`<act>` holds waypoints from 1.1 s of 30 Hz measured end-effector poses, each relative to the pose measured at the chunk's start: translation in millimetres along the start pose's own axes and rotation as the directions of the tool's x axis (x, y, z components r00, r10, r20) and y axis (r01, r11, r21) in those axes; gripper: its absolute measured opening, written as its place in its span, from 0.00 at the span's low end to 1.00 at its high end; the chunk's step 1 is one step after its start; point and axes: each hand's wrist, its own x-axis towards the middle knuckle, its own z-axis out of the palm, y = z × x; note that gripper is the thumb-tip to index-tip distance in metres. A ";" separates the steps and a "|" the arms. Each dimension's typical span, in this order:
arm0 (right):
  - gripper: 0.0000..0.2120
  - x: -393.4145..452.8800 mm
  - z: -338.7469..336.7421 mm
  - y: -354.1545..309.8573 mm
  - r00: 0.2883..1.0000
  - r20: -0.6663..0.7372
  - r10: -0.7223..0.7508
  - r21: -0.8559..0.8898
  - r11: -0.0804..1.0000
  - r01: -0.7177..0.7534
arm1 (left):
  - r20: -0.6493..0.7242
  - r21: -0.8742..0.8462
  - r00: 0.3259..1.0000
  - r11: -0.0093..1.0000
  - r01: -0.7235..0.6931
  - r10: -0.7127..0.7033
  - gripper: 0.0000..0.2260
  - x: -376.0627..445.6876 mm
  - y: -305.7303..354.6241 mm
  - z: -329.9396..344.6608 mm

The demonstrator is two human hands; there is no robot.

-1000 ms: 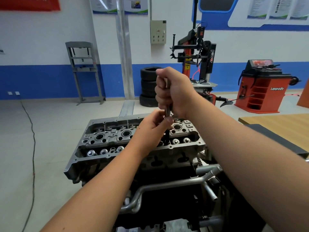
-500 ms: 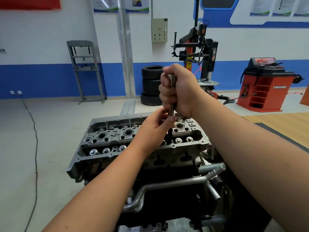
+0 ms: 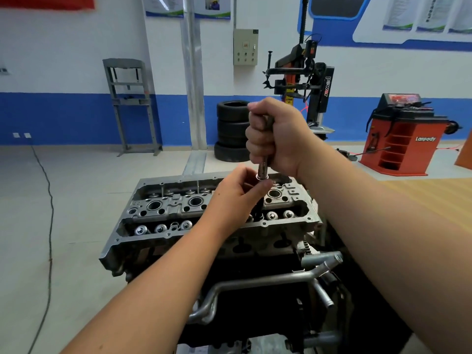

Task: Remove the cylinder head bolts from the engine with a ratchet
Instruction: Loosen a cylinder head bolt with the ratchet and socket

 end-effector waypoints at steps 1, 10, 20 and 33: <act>0.19 -0.1 -2.8 0.6 1.000 0.000 -0.004 0.021 1.000 0.004 | 0.031 -0.008 0.999 1.000 -0.008 0.008 0.04 -0.1 -2.0 -1.2; 0.15 -9.7 41.2 29.4 0.784 -0.483 -0.390 -0.292 0.916 0.276 | 0.015 0.072 0.997 0.994 -0.077 0.076 0.13 0.2 5.3 -2.0; 0.17 -8.6 19.0 19.7 0.939 -0.291 -0.185 -0.045 0.983 0.179 | 0.093 0.030 0.994 0.998 -0.057 0.054 0.07 -2.9 6.7 -3.7; 0.18 -6.1 -4.8 8.3 0.996 -0.083 -0.032 0.110 0.993 0.041 | 0.087 -0.057 0.996 0.998 0.007 -0.002 0.08 1.6 0.3 -2.4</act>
